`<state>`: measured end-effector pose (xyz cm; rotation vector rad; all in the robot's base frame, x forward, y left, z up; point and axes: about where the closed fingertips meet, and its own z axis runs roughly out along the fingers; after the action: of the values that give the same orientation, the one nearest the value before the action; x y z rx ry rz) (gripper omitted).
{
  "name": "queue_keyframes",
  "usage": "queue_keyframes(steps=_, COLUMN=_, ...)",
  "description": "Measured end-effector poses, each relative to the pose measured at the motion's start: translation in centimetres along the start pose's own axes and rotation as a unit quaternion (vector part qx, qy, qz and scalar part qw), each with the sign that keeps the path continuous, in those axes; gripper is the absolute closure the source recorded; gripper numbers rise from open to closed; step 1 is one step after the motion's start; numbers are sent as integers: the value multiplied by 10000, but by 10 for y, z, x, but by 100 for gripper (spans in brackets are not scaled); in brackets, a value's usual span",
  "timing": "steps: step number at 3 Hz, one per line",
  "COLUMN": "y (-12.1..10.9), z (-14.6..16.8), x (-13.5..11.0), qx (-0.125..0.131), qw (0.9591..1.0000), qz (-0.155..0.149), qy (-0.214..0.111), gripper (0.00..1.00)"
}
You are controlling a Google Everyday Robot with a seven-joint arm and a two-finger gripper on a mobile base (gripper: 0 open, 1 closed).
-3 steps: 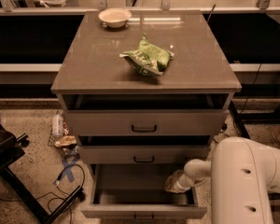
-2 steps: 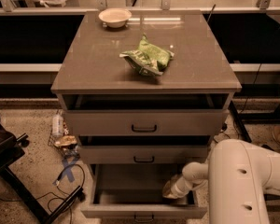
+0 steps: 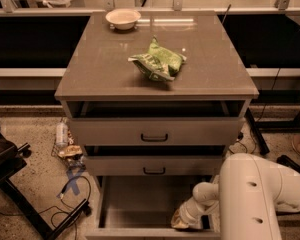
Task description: Open bottom drawer
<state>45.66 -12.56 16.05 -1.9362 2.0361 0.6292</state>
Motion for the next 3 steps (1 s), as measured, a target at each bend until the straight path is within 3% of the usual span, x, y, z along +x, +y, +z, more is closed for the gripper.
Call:
queue_keyframes(steps=2, y=57, z=-23, x=18, qx=-315, qw=9993, qz=75, qy=189, gripper=100)
queue_keyframes(steps=3, y=57, z=-23, x=18, qx=-316, qw=9993, qz=75, qy=189, gripper=100)
